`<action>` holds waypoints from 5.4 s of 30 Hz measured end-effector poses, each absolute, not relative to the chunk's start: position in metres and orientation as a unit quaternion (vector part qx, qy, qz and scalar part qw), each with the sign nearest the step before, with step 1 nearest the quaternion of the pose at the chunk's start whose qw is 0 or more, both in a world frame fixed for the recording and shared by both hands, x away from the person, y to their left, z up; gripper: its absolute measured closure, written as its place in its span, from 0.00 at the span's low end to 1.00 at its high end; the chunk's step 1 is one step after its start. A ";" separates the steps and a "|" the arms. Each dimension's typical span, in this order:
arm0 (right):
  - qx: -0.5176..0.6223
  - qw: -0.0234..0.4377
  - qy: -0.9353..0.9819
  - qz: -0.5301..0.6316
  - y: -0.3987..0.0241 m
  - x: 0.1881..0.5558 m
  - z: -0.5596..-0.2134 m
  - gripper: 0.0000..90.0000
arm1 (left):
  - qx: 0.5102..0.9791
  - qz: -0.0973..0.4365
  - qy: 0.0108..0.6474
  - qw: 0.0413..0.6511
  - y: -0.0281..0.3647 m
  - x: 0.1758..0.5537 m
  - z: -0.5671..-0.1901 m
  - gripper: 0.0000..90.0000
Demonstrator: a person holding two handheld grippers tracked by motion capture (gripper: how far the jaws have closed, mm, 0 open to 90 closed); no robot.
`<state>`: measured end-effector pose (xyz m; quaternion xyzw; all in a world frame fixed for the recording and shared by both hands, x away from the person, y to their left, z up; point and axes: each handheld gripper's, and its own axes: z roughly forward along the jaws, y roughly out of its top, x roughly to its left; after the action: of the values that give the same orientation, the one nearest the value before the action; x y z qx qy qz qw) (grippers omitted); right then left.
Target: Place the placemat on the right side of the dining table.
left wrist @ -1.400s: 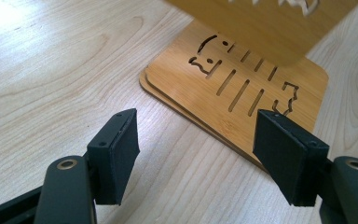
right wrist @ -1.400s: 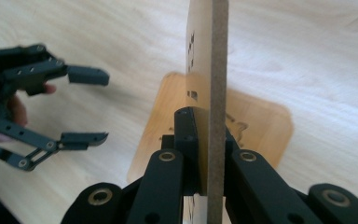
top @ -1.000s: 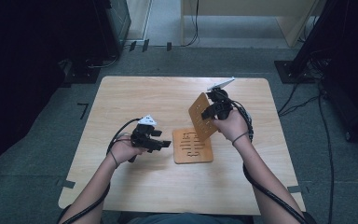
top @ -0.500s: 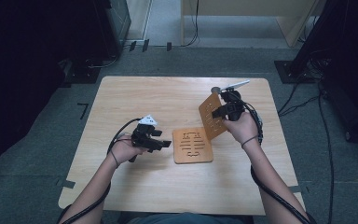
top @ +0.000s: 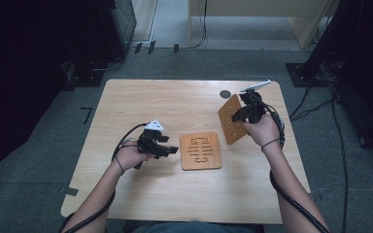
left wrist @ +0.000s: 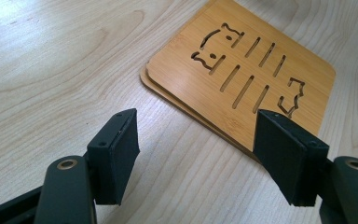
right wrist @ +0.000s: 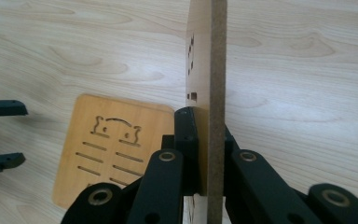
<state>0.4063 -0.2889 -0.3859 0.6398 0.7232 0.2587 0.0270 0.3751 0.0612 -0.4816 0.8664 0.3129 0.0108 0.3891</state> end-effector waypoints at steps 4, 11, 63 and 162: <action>0.643 0.027 0.725 0.245 -0.293 0.407 -0.385 0.97 | 0.867 0.012 0.312 0.388 0.061 0.375 -0.482 0.34; 0.652 0.022 0.724 0.224 -0.307 0.410 -0.388 0.97 | 0.868 0.010 0.311 0.387 0.061 0.375 -0.482 0.34; 0.711 0.029 0.673 0.204 -0.372 0.438 -0.398 0.97 | 0.879 0.000 0.295 0.374 0.046 0.379 -0.488 0.34; 0.753 0.006 0.619 0.222 -0.433 0.437 -0.432 0.73 | 0.886 0.008 0.290 0.362 0.045 0.378 -0.493 0.33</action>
<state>0.4367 -0.4335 -0.4318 0.7529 0.6194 0.2222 0.0056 0.3779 0.0451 -0.4932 0.8858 0.2905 0.0076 0.3618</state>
